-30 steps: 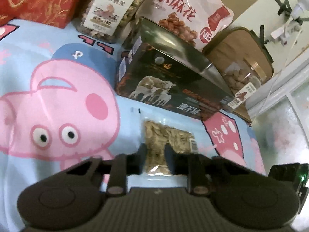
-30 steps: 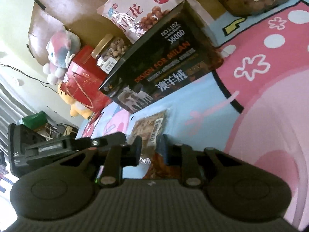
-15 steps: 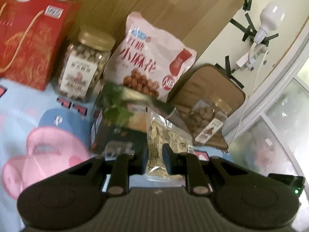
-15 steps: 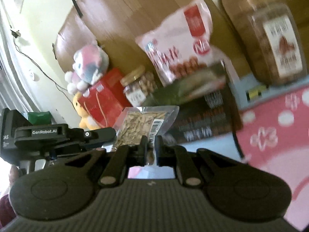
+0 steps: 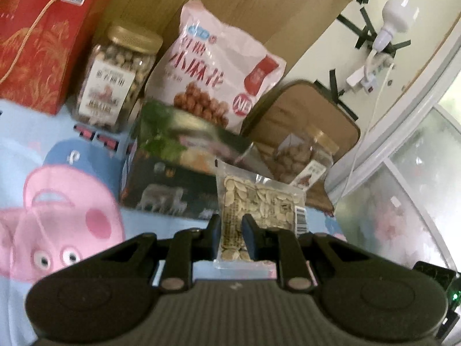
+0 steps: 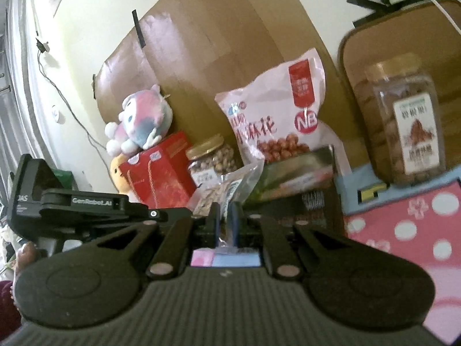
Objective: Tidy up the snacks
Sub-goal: 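Carry the seed bag into the dark tin and open the right gripper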
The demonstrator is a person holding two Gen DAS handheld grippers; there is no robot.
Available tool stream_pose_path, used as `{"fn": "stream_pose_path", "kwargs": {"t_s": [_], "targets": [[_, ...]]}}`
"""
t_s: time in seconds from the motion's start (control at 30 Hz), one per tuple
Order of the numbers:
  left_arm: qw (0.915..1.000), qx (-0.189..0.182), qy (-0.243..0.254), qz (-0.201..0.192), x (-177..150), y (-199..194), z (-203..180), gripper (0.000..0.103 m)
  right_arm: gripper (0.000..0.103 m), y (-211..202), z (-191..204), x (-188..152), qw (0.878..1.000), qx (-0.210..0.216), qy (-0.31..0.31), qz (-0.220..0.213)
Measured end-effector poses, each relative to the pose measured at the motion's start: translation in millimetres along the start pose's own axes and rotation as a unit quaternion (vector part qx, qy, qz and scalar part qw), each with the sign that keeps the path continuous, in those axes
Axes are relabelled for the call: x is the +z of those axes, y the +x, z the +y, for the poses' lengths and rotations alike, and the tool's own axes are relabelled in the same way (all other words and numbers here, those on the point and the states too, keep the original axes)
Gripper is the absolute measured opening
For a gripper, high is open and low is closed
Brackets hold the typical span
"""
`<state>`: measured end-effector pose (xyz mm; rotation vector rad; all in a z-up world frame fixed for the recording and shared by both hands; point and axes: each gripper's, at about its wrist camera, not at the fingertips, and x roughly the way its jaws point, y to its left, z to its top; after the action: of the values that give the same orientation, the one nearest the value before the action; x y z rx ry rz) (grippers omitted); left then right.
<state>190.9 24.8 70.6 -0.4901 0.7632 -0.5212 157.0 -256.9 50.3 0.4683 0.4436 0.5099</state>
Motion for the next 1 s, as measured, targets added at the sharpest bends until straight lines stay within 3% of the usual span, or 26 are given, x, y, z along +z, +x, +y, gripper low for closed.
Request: {"fn": "stream_pose_path", "kwargs": {"t_s": [0.2,0.57,0.77,1.0], "targets": [[0.9999,0.009,0.011,0.001,-17,-11,-8,0.016,0.011,-11,5,-13,1.000,-0.009,0.004,0.012],[0.9989,0.001,0.043,-0.019,-13,-25,-33,0.016,0.011,-36,23,-8,0.999,-0.012,-0.021,-0.027],[0.9974,0.005,0.069,-0.023,17,0,-45,0.016,0.011,-23,10,11,0.999,-0.023,-0.027,-0.042],[0.9972,0.022,0.071,-0.011,58,59,-41,0.017,0.011,16,-25,40,0.997,-0.049,-0.041,-0.050]]}}
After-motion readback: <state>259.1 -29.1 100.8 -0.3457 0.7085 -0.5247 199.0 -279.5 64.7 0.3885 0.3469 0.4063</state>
